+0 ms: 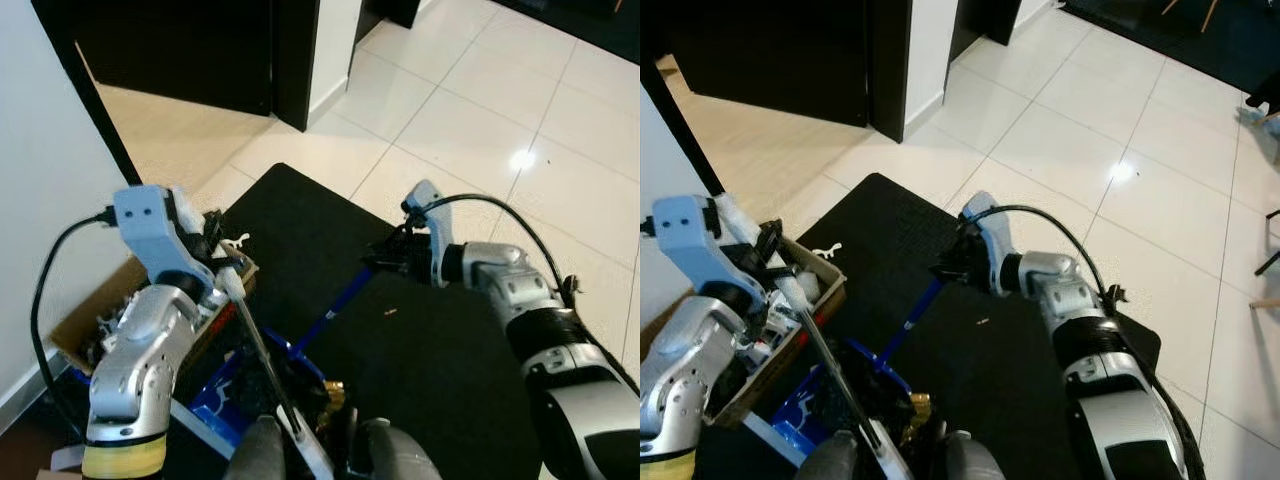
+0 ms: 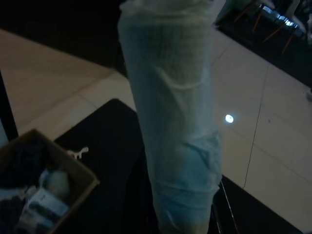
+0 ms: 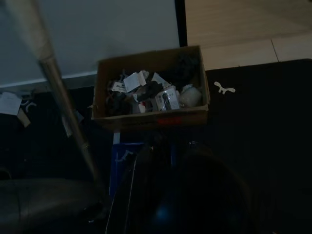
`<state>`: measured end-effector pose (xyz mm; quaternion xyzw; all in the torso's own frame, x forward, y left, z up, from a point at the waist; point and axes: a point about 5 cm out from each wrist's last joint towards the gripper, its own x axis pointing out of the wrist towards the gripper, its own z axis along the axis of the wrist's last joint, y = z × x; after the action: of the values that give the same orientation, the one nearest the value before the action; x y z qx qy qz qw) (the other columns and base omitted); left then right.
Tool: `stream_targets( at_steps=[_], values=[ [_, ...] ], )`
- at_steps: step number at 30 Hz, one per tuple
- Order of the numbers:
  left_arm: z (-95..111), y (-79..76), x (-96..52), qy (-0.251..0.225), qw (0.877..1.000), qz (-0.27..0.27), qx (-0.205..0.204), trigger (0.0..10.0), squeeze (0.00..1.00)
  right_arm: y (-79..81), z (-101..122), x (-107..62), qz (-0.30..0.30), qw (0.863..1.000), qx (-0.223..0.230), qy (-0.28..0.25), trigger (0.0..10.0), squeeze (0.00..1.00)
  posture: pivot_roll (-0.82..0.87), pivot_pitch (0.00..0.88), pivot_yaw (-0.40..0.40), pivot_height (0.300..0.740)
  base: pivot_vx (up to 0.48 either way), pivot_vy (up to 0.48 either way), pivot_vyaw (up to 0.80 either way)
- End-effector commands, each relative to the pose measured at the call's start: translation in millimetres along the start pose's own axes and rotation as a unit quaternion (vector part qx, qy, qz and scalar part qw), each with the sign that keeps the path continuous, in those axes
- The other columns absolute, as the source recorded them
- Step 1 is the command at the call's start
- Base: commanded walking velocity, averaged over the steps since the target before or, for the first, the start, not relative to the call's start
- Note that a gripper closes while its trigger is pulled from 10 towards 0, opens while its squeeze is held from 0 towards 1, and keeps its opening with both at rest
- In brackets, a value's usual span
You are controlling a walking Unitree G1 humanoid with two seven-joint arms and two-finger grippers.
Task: Sweep floor
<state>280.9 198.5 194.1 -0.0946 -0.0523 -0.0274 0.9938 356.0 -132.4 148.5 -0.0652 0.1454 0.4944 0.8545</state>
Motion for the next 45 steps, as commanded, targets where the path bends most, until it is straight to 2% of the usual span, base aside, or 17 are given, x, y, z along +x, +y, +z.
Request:
stream_targets(
  at_steps=[1, 2, 3, 4, 6, 9, 11, 17, 20, 24, 31, 33, 35, 36, 41, 43, 45],
  values=[
    [18.6, 1.9, 3.2, -0.039, 0.999, -0.002, 0.023, 10.0, 0.0, 2.8, 1.0, -5.1, 0.024, 0.999, 0.027, -0.007, 10.0, 0.0, 0.27, 0.191, -0.159, 0.74, 0.0, 0.0, 0.0],
    [40.2, 2.1, 7.8, -0.069, 0.997, -0.011, 0.033, 10.0, 0.0, 0.5, 15.0, -8.1, 0.017, 0.999, 0.03, -0.033, 10.0, 0.0, 0.27, 0.188, -0.157, 0.74, 0.0, 0.0, 0.0],
    [40.2, 2.1, 7.8, -0.069, 0.997, -0.011, 0.033, 10.0, 0.0, 0.5, 15.0, -8.1, 0.017, 0.999, 0.03, -0.033, 10.0, 0.0, 0.27, 0.188, -0.157, 0.74, 0.0, 0.0, 0.0],
    [58.6, 2.3, 10.8, -0.094, 0.995, -0.018, 0.042, 10.0, 0.0, -1.0, 27.0, -10.9, 0.01, 0.998, 0.035, -0.054, 10.0, 0.0, 0.27, 0.187, -0.156, 0.74, 0.0, 0.0, 0.0],
    [58.6, 2.3, 10.8, -0.094, 0.995, -0.018, 0.042, 10.0, 0.0, -1.0, 27.0, -10.9, 0.01, 0.998, 0.035, -0.054, 10.0, 0.0, 0.27, 0.187, -0.156, 0.74, 0.0, 0.0, 0.0],
    [104.9, 6.8, 17.1, -0.145, 0.985, -0.032, 0.084, 10.0, 0.0, -6.6, 56.3, -16.0, -0.02, 0.994, 0.035, -0.104, 10.0, 0.0, 0.28, 0.184, -0.152, 0.74, 0.0, 0.0, 0.0],
    [115.5, 7.9, 18.3, -0.157, 0.982, -0.034, 0.096, 10.0, 0.0, -9.1, 61.7, -16.9, -0.032, 0.993, 0.034, -0.112, 10.0, 0.0, 0.29, 0.184, -0.151, 0.74, 0.0, 0.0, 0.0],
    [126.4, 9.5, 21.4, -0.171, 0.975, -0.039, 0.135, 10.0, 0.0, -23.8, 73.0, -23.7, -0.106, 0.985, 0.036, -0.131, 10.0, 0.0, 0.29, 0.18, -0.149, 0.74, 0.0, 0.0, 0.0],
    [125.3, 3.0, 23.2, -0.168, 0.973, -0.05, 0.153, 10.0, 0.0, -34.0, 94.9, -37.6, -0.165, 0.97, 0.04, -0.174, 10.0, 0.0, 0.28, 0.177, -0.144, 0.74, 0.0, 0.0, 0.0],
    [131.2, -1.7, 23.9, -0.174, 0.968, -0.063, 0.171, 10.0, 0.0, -40.3, 121.5, -51.2, -0.195, 0.954, 0.05, -0.223, 10.0, 0.0, 0.29, 0.169, -0.141, 0.74, 0.0, 0.0, 0.0],
    [141.4, -6.5, 26.9, -0.189, 0.957, -0.082, 0.206, 10.0, 0.0, -48.0, 150.0, -59.4, -0.224, 0.93, 0.077, -0.282, 10.0, 0.0, 0.29, 0.158, -0.143, 0.74, 0.0, 0.0, 0.0],
    [143.9, -9.6, 29.9, -0.197, 0.952, -0.089, 0.217, 10.0, 0.0, -50.8, 154.6, -56.2, -0.237, 0.92, 0.094, -0.298, 10.0, 0.0, 0.29, 0.155, -0.146, 0.74, 0.0, 0.0, 0.0],
    [143.9, -9.6, 29.9, -0.197, 0.952, -0.089, 0.217, 10.0, 0.0, -50.8, 154.6, -56.2, -0.237, 0.92, 0.094, -0.298, 10.0, 0.0, 0.29, 0.155, -0.146, 0.74, 0.0, 0.0, 0.0],
    [148.8, -14.7, 34.3, -0.216, 0.942, -0.091, 0.239, 10.0, 0.0, -48.3, 155.0, -46.3, -0.23, 0.917, 0.092, -0.312, 10.0, 0.0, 0.3, 0.152, -0.149, 0.74, 0.0, 0.0, 0.0],
    [156.7, -21.7, 39.1, -0.256, 0.922, -0.084, 0.278, 10.0, 0.0, -37.5, 153.6, -27.8, -0.191, 0.922, 0.072, -0.329, 10.0, 0.0, 0.3, 0.151, -0.148, 0.74, 0.0, 0.0, 0.0],
    [159.3, -23.7, 40.7, -0.276, 0.909, -0.076, 0.302, 10.0, 0.0, -24.4, 154.6, -10.9, -0.145, 0.929, 0.05, -0.338, 10.0, 0.0, 0.3, 0.151, -0.145, 0.74, 0.0, 0.0, 0.0],
    [159.7, -24.5, 40.8, -0.282, 0.906, -0.073, 0.307, 10.0, 0.0, -19.4, 155.3, -4.5, -0.128, 0.93, 0.047, -0.341, 10.0, 0.0, 0.3, 0.153, -0.145, 0.74, 0.0, 0.0, 0.0]
  ],
)
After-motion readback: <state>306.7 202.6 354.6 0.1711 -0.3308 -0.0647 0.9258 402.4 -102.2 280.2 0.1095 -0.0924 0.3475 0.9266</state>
